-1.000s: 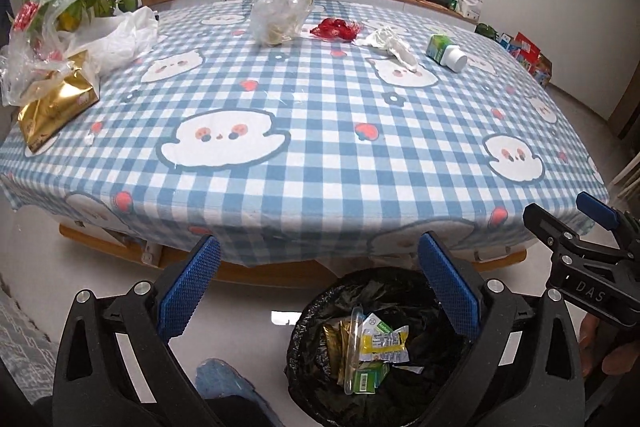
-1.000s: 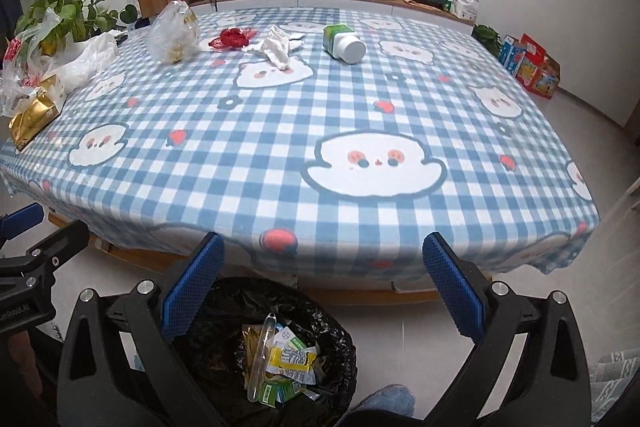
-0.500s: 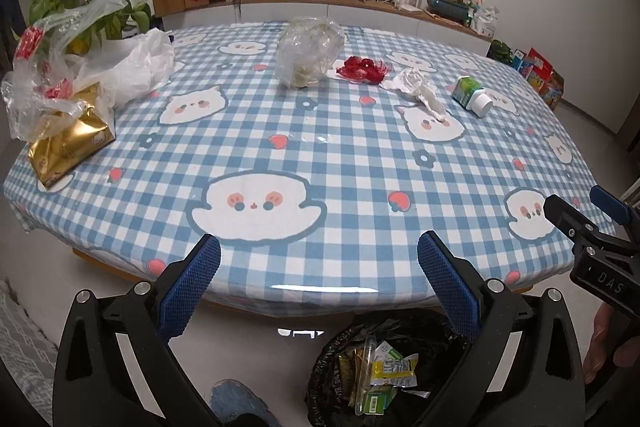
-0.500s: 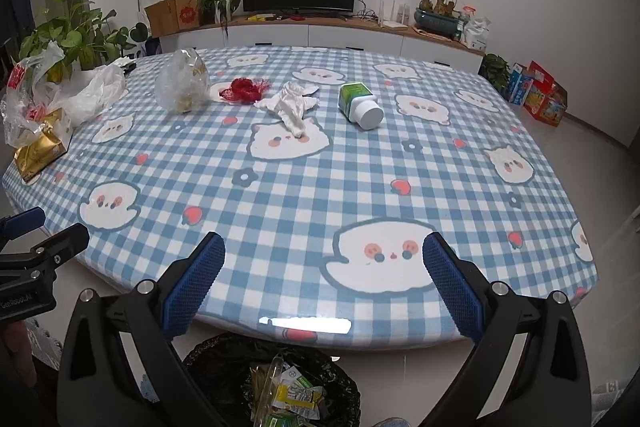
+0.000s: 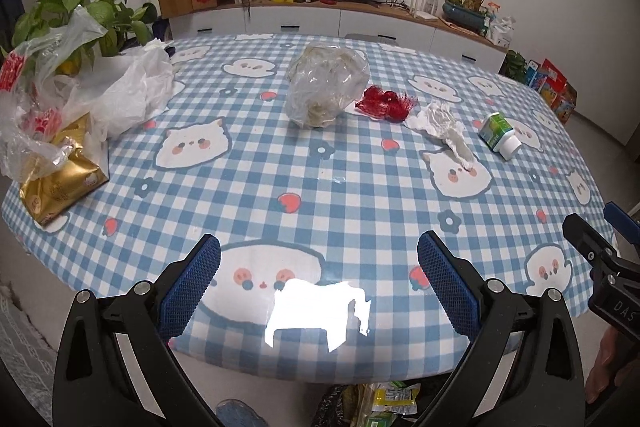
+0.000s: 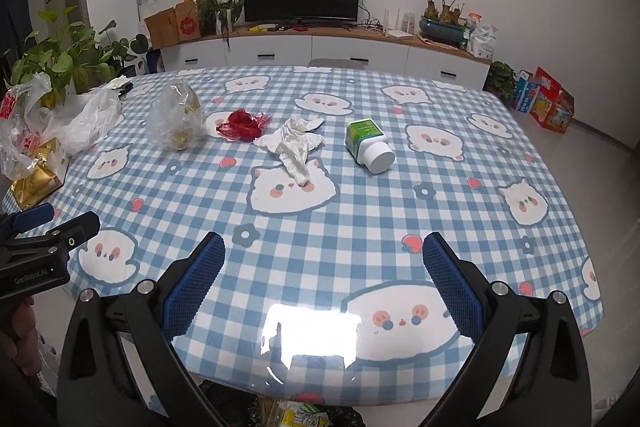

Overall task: Collect trash
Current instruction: 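Move both tools back over the table toward the plastic bag and tissue, then grasp the clear plastic bag with the left tool while the right tool grasps the white tissue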

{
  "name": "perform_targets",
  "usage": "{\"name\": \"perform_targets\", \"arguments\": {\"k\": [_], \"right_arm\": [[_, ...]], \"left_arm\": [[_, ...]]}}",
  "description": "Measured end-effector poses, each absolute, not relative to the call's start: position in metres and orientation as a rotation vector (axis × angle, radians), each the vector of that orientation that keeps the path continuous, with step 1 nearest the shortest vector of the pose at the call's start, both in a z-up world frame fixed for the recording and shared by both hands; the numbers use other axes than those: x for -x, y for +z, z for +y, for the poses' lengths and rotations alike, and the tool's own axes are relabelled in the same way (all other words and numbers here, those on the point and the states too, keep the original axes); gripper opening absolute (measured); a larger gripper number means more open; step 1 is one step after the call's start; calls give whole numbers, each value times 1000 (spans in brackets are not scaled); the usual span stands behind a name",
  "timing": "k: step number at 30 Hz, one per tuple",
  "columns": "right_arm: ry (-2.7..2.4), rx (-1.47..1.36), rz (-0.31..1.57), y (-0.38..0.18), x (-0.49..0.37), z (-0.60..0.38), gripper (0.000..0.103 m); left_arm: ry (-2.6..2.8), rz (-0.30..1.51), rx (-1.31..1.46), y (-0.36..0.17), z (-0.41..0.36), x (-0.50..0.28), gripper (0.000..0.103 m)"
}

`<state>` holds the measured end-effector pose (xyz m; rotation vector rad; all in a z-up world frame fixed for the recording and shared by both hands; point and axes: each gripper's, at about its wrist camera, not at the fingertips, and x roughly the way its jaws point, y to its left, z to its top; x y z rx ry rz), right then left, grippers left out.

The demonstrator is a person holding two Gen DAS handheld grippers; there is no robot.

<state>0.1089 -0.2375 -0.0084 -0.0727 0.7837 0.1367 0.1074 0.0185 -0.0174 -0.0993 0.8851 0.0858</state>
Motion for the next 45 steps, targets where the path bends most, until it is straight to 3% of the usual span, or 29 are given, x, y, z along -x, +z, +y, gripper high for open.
{"name": "perform_targets", "arguments": {"k": [26,32,36,43,45], "right_arm": [[160,107,838,-46,-270,-187,95],[179,130,840,-61,-295,-180,85],[197,154,850,-73,-307,-173,74],[215,165,887,-96,-317,-165,50],[224,175,901,-100,-318,-162,39]], "left_arm": [[142,852,89,-3,36,-290,97],[148,888,79,-27,36,-321,95],[143,912,95,-43,42,-334,89],[147,935,55,-58,40,-342,61],[144,937,55,-60,40,-342,54]]}}
